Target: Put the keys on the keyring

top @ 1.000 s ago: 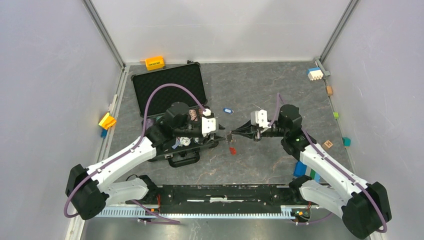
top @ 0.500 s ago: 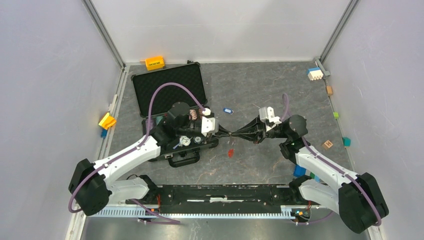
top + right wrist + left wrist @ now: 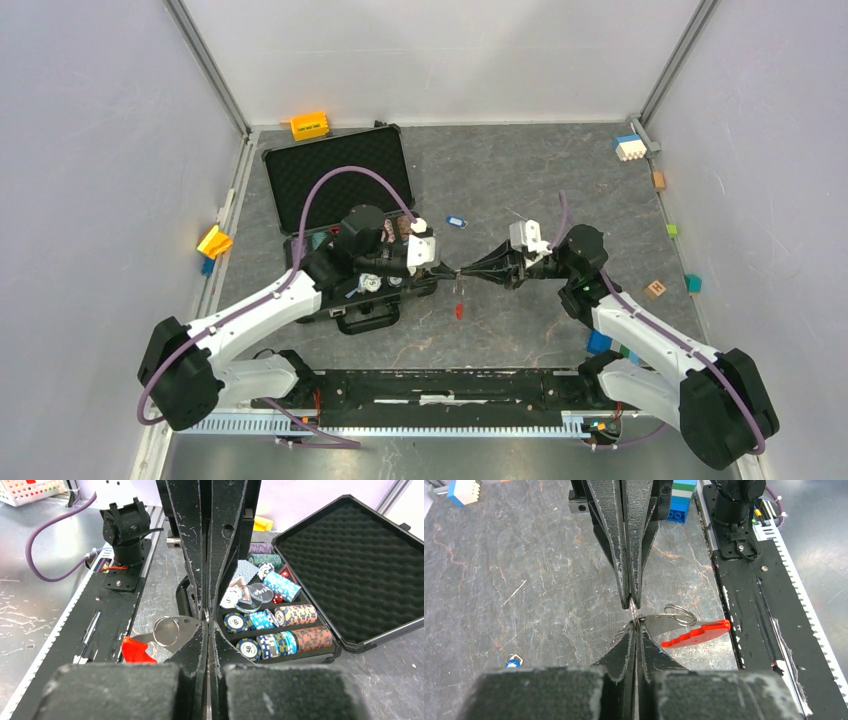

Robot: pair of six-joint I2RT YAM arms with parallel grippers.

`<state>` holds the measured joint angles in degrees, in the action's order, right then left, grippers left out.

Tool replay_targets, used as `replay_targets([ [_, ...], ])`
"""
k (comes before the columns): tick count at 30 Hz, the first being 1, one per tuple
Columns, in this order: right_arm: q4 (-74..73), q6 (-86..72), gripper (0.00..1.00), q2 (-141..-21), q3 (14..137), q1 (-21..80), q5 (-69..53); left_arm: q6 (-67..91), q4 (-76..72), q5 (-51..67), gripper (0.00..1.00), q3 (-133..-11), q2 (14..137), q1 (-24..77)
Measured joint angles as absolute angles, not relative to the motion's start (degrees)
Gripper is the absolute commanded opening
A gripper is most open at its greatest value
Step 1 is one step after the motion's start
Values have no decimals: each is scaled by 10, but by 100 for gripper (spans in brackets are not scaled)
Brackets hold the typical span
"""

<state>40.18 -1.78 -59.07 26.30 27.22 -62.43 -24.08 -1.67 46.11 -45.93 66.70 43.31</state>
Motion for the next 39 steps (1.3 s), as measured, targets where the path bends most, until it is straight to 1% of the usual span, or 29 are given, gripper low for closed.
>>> replay_targets([
  [1,392,-10,0,-590,264,273,-624,-242,-11,460,3,-460,667,433],
  [5,373,5,0,-589,265,273,-623,-246,-5,458,10,-462,672,433],
  [9,372,4,0,-589,265,272,-623,-245,-6,458,14,-468,680,433],
  [11,372,3,0,-590,265,270,-623,-245,-6,458,18,-473,683,432],
  [14,372,3,0,-590,265,269,-623,-245,-11,458,19,-474,688,432],
  [15,372,3,0,-590,265,269,-623,-244,-12,458,19,-474,688,432],
  [16,372,1,0,-590,265,269,-623,-244,-12,458,16,-474,688,432],
  [19,372,-4,0,-590,265,268,-623,-244,-14,458,2,-474,688,431],
  [21,373,-7,0,-590,265,268,-623,-243,-14,458,2,-474,688,431],
  [22,373,-8,2,-590,265,268,-623,-243,-14,458,2,-474,688,431],
  [23,373,-8,6,-590,265,268,-623,-243,-14,458,2,-474,688,431],
  [24,373,-8,15,-591,265,268,-623,-243,-13,459,2,-474,688,431],
  [25,372,-7,22,-592,265,268,-622,-243,-12,458,2,-474,688,431],
  [27,350,12,33,-592,266,268,-618,-247,6,453,2,-480,688,432],
  [29,301,49,39,-593,276,269,-610,-255,33,438,2,-492,688,435],
  [34,185,149,44,-590,318,269,-588,-302,136,371,2,-542,689,452],
  [39,123,210,43,-587,342,275,-576,-345,259,299,2,-622,720,484],
])
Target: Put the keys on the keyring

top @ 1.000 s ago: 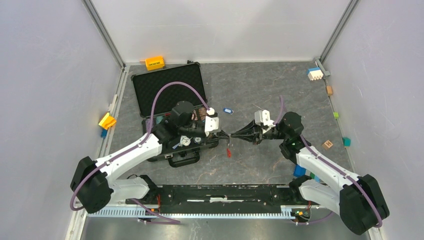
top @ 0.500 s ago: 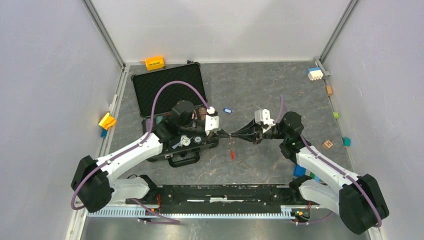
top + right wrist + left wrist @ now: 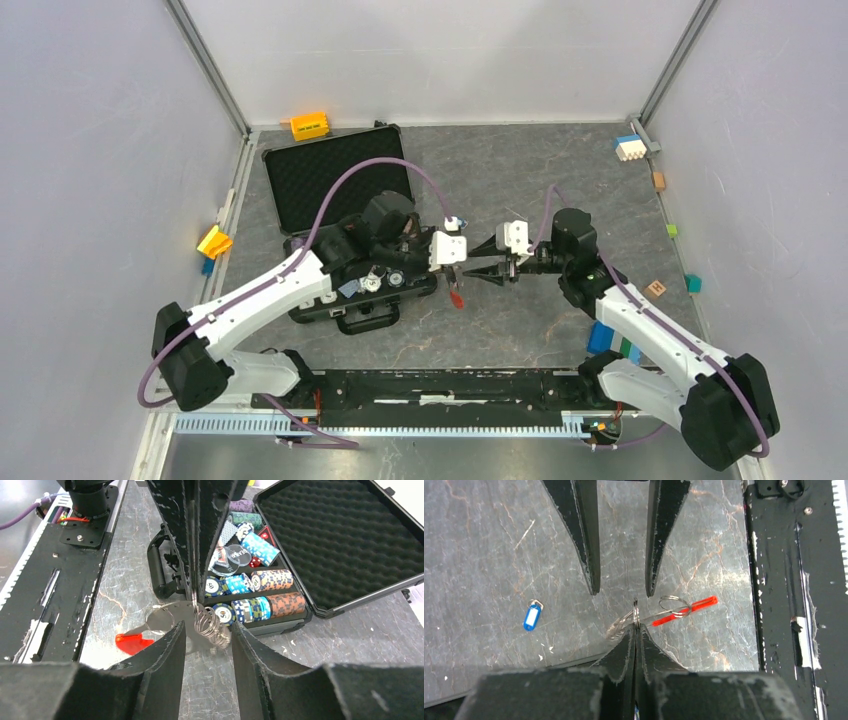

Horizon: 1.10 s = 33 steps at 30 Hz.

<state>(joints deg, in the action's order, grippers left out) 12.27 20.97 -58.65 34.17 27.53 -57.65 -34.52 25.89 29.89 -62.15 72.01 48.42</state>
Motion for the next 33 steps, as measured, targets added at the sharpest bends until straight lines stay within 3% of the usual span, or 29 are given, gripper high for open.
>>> replay_targets([
  [12,89,244,27,-588,344,314,-576,-351,365,225,2,-661,756,527],
  [29,90,249,27,-602,344,331,-578,-350,371,234,2,-668,762,528],
  [33,90,249,22,-609,344,335,-577,-349,371,242,2,-668,762,528],
])
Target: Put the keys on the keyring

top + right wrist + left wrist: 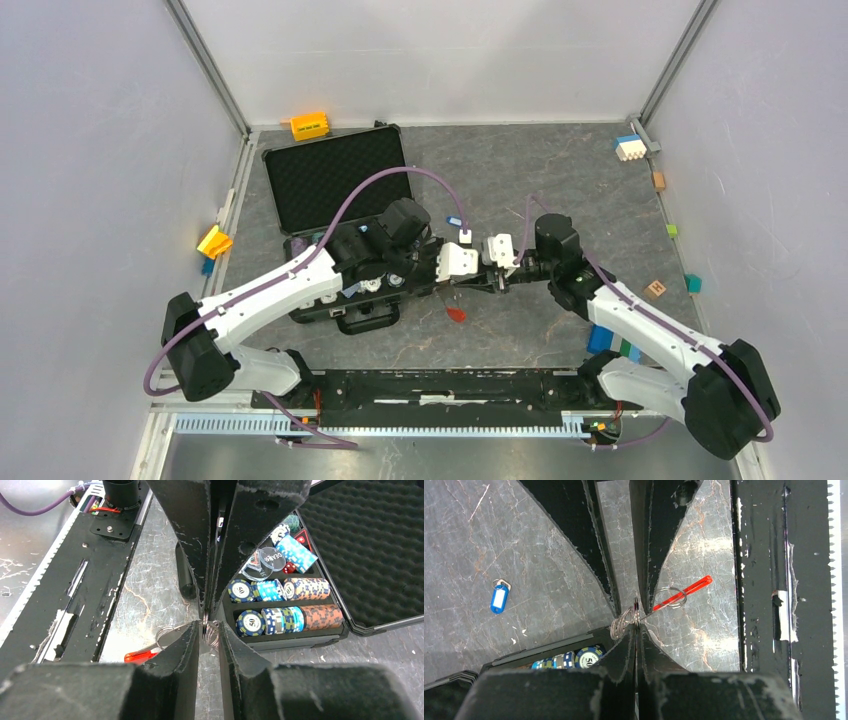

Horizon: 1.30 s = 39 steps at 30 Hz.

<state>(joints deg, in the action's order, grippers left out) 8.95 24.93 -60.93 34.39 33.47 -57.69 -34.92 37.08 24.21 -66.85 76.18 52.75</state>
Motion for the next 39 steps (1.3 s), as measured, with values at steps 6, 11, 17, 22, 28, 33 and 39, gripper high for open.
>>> replay_targets([
  [6,97,241,0,-615,344,338,-573,-343,365,245,2,-668,764,527],
  [11,101,231,0,-606,341,336,-565,-344,359,246,19,-668,763,526],
  [17,216,116,0,-590,315,297,-578,-343,281,286,56,-612,711,492],
  [22,447,-81,0,-609,269,279,-592,-330,177,330,55,-538,643,451],
  [28,623,-235,0,-641,263,276,-594,-281,77,367,43,-519,641,434],
  [33,728,-317,0,-665,256,276,-596,-267,45,404,32,-518,642,431],
  [39,785,-364,0,-674,246,276,-600,-268,42,440,32,-518,659,427],
])
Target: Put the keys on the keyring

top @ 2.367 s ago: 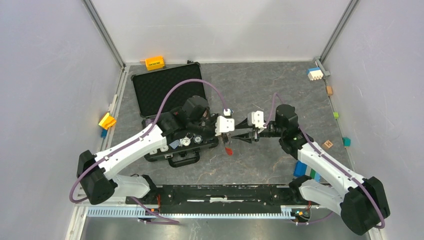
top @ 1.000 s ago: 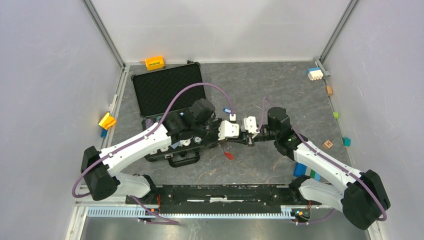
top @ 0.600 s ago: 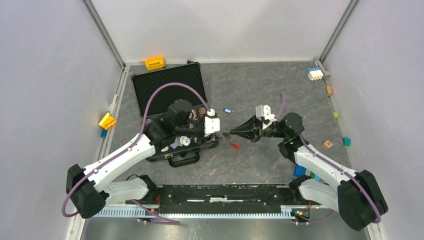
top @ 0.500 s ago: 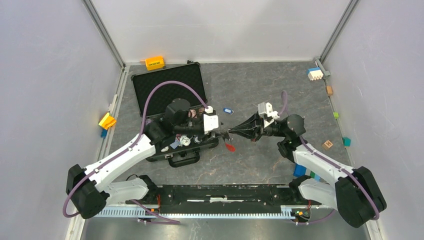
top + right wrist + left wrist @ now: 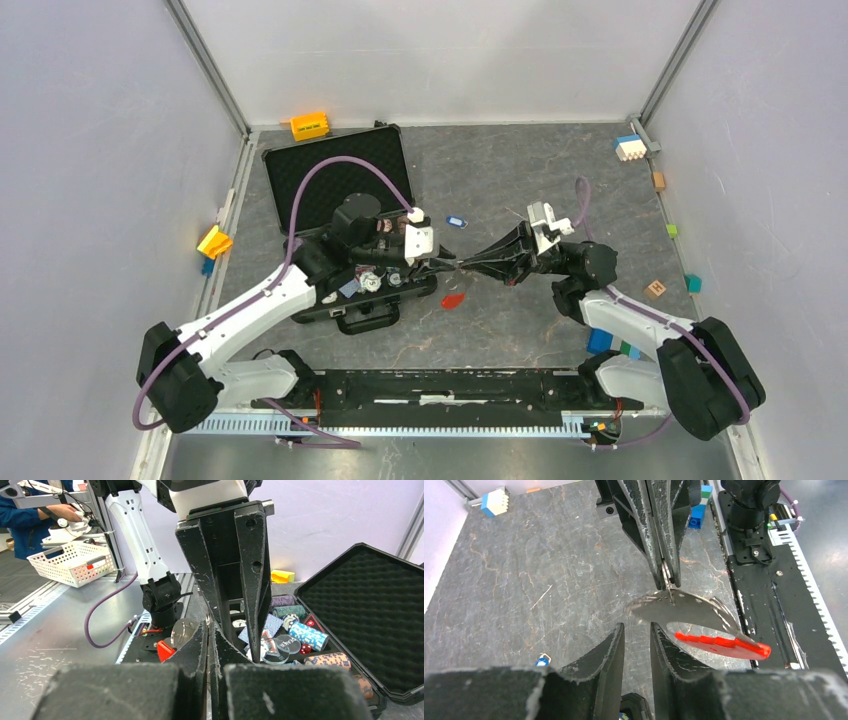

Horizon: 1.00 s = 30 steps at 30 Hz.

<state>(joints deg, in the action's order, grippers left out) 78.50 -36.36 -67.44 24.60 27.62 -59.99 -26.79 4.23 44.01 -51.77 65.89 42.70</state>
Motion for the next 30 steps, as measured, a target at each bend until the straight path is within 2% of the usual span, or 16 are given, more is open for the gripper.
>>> replay_targets([
  [20,808,-376,0,-695,227,273,-595,-233,8,514,23,-518,647,424],
  [30,831,-388,0,-697,227,272,-592,-216,-15,527,5,-514,649,422],
])
